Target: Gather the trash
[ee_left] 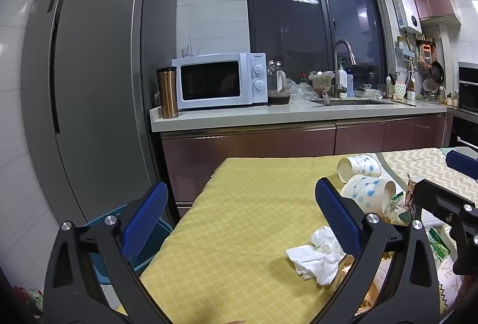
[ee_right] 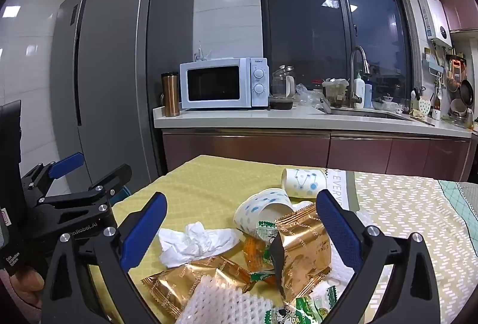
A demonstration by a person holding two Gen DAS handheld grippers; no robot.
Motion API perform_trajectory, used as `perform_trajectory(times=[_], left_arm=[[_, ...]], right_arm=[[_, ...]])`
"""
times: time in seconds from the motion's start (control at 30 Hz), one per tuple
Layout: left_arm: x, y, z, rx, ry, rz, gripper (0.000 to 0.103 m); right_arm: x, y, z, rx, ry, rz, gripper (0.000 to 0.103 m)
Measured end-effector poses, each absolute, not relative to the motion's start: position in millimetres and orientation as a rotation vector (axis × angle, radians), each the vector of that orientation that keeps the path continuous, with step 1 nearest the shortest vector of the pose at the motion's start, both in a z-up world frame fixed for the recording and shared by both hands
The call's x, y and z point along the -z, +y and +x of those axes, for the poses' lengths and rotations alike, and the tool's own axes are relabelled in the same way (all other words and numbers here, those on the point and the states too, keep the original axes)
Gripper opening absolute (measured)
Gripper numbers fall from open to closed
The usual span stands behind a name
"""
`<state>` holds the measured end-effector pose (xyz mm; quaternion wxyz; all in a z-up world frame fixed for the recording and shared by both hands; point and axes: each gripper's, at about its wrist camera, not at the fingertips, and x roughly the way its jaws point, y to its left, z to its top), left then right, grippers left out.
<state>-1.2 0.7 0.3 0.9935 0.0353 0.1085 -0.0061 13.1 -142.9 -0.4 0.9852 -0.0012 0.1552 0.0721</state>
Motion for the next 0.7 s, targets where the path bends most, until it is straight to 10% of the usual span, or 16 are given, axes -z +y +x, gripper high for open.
perform_trajectory(times=[0.7], left_arm=[[-10, 0, -14, 0.019, 0.215, 0.064, 0.097]], right_arm=[[-1, -146, 11, -0.160, 0.311, 0.012, 0.097]])
